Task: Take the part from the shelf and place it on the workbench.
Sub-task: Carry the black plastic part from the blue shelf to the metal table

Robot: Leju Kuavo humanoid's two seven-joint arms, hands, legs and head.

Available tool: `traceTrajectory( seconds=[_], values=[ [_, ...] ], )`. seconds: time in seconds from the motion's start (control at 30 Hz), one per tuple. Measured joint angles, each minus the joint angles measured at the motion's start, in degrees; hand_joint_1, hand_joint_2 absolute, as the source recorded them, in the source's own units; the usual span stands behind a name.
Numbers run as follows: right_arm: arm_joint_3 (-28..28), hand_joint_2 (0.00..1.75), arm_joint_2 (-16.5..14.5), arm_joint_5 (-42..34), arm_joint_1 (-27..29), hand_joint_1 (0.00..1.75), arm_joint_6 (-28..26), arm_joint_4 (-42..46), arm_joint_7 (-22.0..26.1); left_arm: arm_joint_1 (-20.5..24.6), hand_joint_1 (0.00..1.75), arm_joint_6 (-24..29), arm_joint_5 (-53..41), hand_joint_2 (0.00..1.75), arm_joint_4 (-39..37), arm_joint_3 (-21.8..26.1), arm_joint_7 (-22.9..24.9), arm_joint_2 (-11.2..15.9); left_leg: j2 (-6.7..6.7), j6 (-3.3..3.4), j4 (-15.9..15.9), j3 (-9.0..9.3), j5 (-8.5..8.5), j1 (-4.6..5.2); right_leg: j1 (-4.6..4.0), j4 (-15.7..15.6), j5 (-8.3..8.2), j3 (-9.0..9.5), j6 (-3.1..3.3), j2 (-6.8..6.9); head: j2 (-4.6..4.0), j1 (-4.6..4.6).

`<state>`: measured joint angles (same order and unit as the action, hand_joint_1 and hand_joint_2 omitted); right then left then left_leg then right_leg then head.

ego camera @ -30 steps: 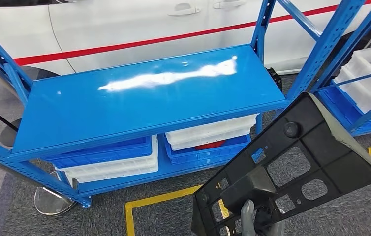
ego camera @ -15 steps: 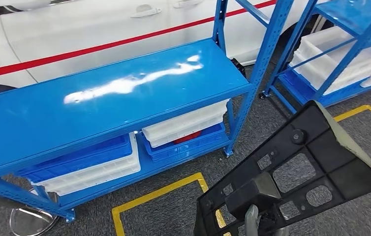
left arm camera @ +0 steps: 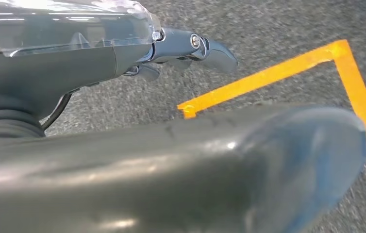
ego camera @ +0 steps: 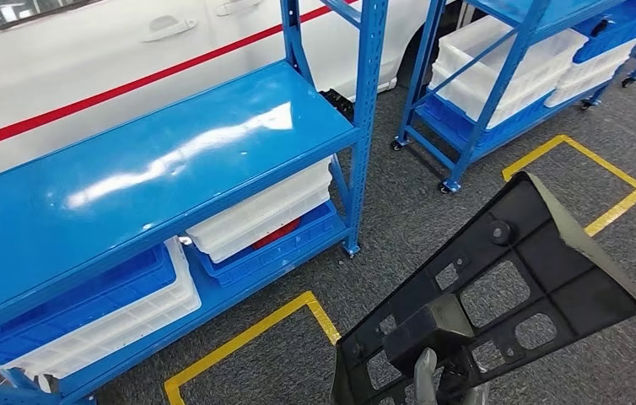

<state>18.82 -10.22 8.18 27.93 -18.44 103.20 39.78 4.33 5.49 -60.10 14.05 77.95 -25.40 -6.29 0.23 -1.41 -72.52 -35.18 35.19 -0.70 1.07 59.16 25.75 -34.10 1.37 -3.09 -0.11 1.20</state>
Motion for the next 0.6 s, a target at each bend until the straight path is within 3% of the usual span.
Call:
traceTrajectory(
  seconds=[0.07,0.13,0.17,0.23,0.3,0.37,0.4,0.47,0.6],
  values=[
    [-0.01,1.75,-0.05,0.31,-0.76,1.75,-0.04,-0.7,-0.01,0.08,0.0,-0.13,0.1,0.0,0.0,0.02,0.02,0.18,-2.05,0.74,8.16,3.55,-4.3,0.05,-0.13,0.07,-0.21,0.03,-0.26,-1.62,0.0,-0.02],
    [0.0,1.75,-0.13,0.55,-1.55,1.75,-0.19,-1.2,-0.01,0.11,0.0,-0.15,0.01,0.0,-0.01,0.02,0.2,0.39,-4.31,1.15,13.89,5.79,-6.31,0.13,-0.13,0.2,-0.51,-0.24,-0.78,-2.97,0.0,-0.05],
    [0.0,1.75,-0.15,0.62,-1.86,1.75,-0.3,-1.41,-0.01,0.13,0.0,-0.16,-0.1,0.0,-0.02,0.02,0.4,0.47,-4.74,1.23,14.73,5.98,-6.37,0.25,-0.03,0.17,-0.73,-0.45,-1.16,-3.58,0.0,-0.07],
    [0.0,1.75,-0.16,0.75,-2.26,1.75,-0.64,-1.73,-0.03,0.26,0.0,-0.14,-0.38,0.0,-0.02,0.02,0.86,0.42,-3.48,1.56,15.18,6.07,-6.85,0.29,0.16,0.1,-1.11,-0.85,-1.95,-4.32,0.01,-0.08],
    [-0.01,1.75,-0.16,0.84,-2.57,1.75,-0.97,-1.98,-0.08,0.35,0.0,-0.1,-0.59,0.0,-0.03,0.02,1.1,0.34,-1.98,2.35,15.88,6.2,-7.56,0.12,-0.07,1.92,0.17,-1.93,-2.33,-1.88,0.01,-0.21],
    [-0.01,1.75,-0.15,0.95,-3.07,1.75,-1.15,-2.2,-0.23,0.22,0.0,-0.08,-0.62,0.0,-0.04,0.02,1.27,0.32,-0.22,2.87,16.16,6.01,-7.9,0.18,-0.24,7.98,3.9,-4.82,-2.55,1.56,0.01,-0.38],
    [-0.01,1.75,-0.14,1.0,-3.29,1.75,-1.19,-2.3,-0.33,0.11,0.0,-0.08,-0.6,0.0,-0.04,0.02,1.34,0.33,0.54,2.96,16.12,5.89,-7.93,0.26,-0.19,11.35,5.69,-6.38,-2.69,2.29,0.01,-0.45],
    [-0.01,1.75,-0.14,1.05,-3.45,1.75,-1.23,-2.41,-0.46,-0.03,0.0,-0.1,-0.58,0.0,-0.04,0.02,1.43,0.35,1.38,2.97,16.07,5.76,-7.93,0.33,-0.12,15.13,7.33,-8.07,-2.87,2.56,0.01,-0.45],
    [-0.01,1.75,-0.14,1.05,-3.46,1.75,-1.23,-2.42,-0.49,-0.04,0.0,-0.11,-0.57,0.0,-0.04,0.02,1.45,0.35,1.51,2.97,16.05,5.75,-7.93,0.34,-0.11,15.58,7.47,-8.26,-2.9,2.58,0.01,-0.46]
  ],
)
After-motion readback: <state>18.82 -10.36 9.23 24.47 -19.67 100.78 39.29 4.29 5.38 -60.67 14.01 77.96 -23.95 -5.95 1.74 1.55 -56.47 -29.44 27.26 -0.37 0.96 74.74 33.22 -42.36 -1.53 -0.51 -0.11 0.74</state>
